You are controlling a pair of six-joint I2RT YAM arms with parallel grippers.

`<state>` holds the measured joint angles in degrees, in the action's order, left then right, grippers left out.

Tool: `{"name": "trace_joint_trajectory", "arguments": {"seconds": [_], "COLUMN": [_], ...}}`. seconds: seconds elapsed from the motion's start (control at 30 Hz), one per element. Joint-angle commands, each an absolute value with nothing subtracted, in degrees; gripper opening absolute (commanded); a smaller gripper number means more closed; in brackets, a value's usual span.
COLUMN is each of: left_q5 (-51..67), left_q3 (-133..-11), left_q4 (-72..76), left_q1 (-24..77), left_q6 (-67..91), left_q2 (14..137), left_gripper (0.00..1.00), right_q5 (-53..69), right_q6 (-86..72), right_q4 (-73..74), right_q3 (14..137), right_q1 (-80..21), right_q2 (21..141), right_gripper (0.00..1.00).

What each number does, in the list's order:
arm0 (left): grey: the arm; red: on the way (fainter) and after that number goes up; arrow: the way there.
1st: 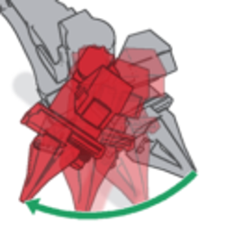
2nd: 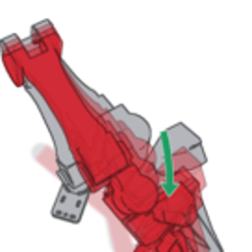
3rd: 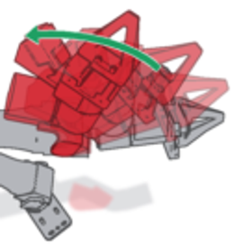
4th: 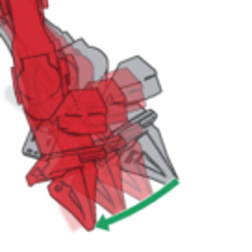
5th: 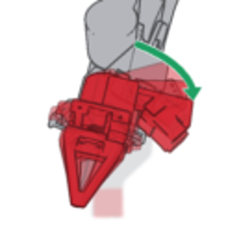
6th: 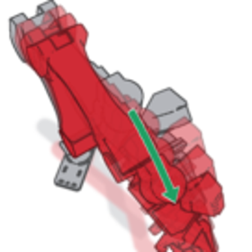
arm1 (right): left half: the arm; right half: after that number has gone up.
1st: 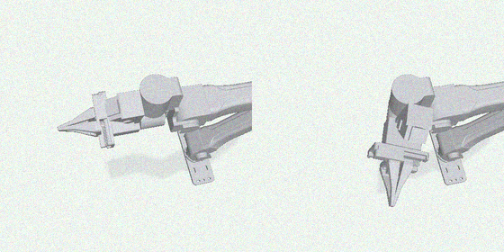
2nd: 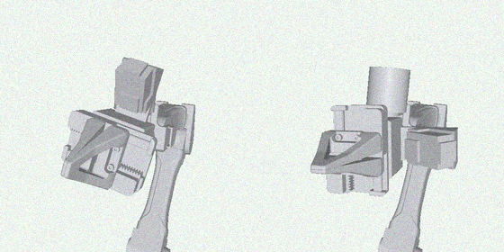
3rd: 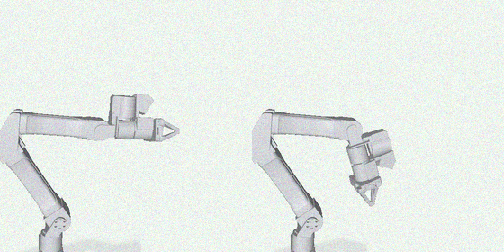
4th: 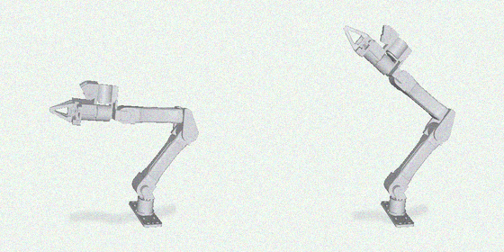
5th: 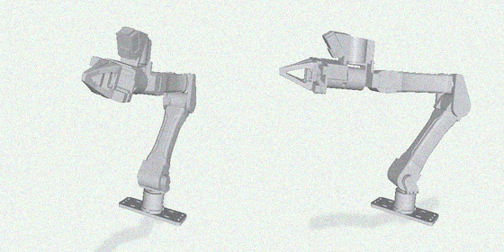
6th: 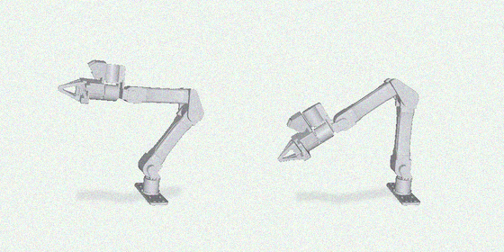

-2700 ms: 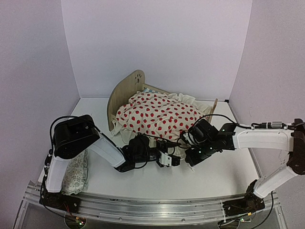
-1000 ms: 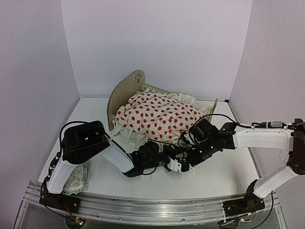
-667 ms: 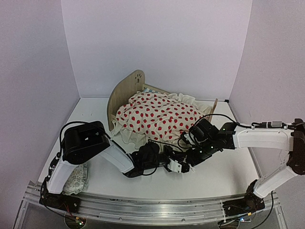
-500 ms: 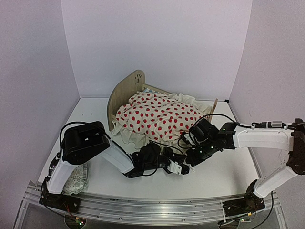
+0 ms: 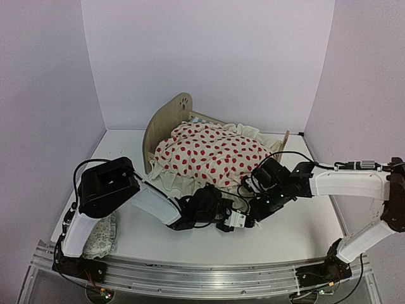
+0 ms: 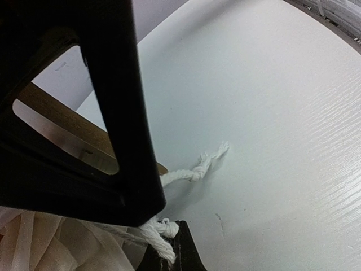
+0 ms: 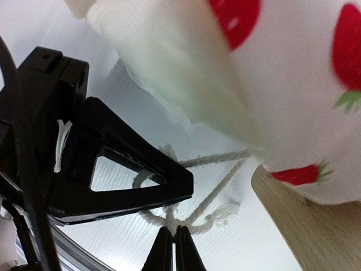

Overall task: Set up the pet bed
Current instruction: Tie the right ropes of the mattress at the bed frame base.

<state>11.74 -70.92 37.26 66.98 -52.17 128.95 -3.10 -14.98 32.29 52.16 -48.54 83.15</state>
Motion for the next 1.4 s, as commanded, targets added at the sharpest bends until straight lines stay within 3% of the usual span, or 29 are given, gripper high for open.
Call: {"name": "trace_joint_trajectory", "arguments": {"seconds": [0.0,0.2,0.63,0.97,1.37], "left_q5": [13.79,15.36,16.46,18.69,26.6], "left_q3": [-73.52,-76.02,-81.21,-87.59,-92.5], "left_q4": [29.52,25.27,18.53,9.56,1.63], "left_q1": [67.09,66.57,64.68,62.75,59.83], "left_q6": [-43.58,-41.56,-36.59,-30.83,-26.45], "left_q2": [125.06,125.1,125.33,125.53,125.68], "left_gripper": [0.0,0.0,0.0,0.0,0.0], "right_q5": [-5.62,-5.82,-9.16,-9.85,-10.25], "right_q6": [-15.19,-16.09,-17.88,-30.84,-43.28], "right_q4": [31.37,31.36,31.97,32.35,27.11], "right_q3": [54.81,55.7,55.98,47.06,39.1], "right_q1": [-48.73,-48.74,-48.7,-48.74,-48.71], "right_q2": [82.44,82.53,77.73,65.96,63.18], "right_gripper": [0.06,0.17,0.25,0.2,0.2]}}
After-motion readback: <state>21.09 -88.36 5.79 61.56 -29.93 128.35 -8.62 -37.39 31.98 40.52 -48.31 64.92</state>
